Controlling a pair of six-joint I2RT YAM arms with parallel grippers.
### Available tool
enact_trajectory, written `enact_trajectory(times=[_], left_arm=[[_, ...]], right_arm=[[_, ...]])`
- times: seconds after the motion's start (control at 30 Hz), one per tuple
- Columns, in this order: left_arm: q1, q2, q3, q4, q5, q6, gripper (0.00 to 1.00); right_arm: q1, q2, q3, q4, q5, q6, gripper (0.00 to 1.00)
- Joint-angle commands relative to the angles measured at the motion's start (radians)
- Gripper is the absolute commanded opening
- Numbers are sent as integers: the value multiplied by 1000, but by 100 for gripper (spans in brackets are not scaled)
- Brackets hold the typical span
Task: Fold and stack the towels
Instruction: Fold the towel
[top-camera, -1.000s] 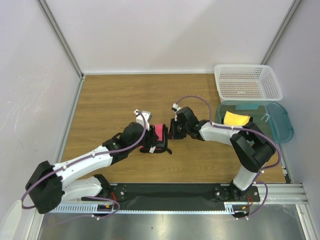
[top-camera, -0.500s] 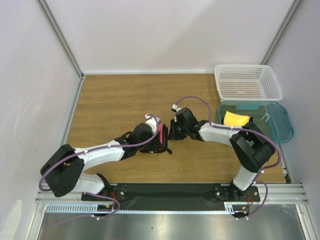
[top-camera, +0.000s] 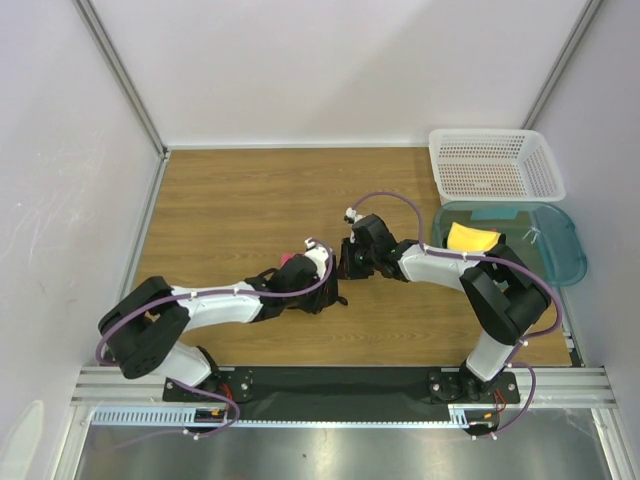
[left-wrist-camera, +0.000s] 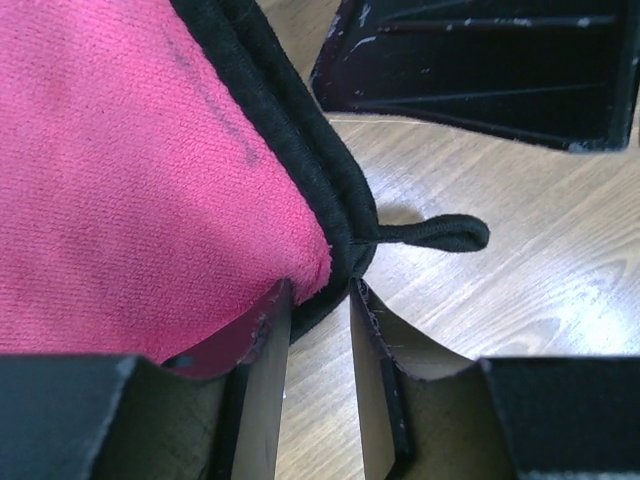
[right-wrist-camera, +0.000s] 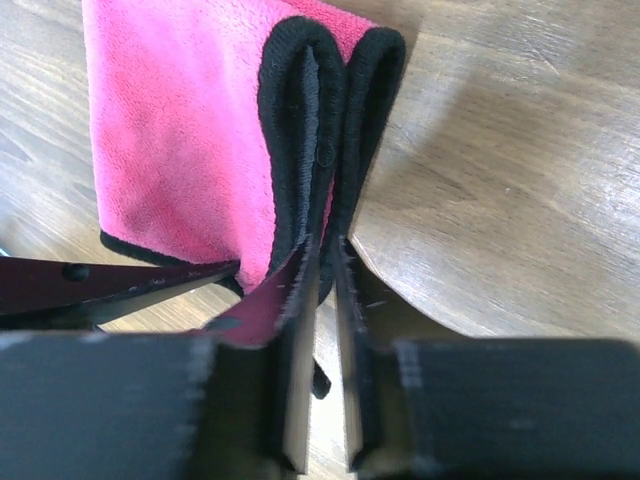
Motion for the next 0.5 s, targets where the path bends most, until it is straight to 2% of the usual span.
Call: enact_trajectory(times=[0.0, 0.03, 0.07, 0.13, 0.17, 0.2, 0.33, 0.37, 0.47], left_arm=[[-14, -43, 21, -46, 0, -17, 36], [-14, -63, 25, -49, -1, -13, 38], [-14, -85, 34, -81, -8, -11, 40], [-14, -169, 47, -106, -23, -16, 47], [-14, -201, 54, -127, -52, -17, 49], [-14, -232, 57, -138, -75, -23, 58], [6, -382, 61, -208, -205, -52, 75], [10, -396, 56, -219, -205, -52, 75], [56, -435, 27, -261, -290, -106, 79]], right_arm=[[-7, -40, 34, 4, -15, -15, 20], [-5, -43, 37, 7, -20, -17, 24], [-4, -43, 36, 14, -20, -18, 35], [-5, -38, 39, 21, -34, -22, 48], [-5, -34, 39, 22, -37, -22, 58], [-5, -31, 40, 24, -38, -20, 62], [-2, -18, 54, 41, -54, -2, 74], [-2, -18, 53, 41, -54, 4, 81], [9, 1, 56, 41, -35, 29, 83]])
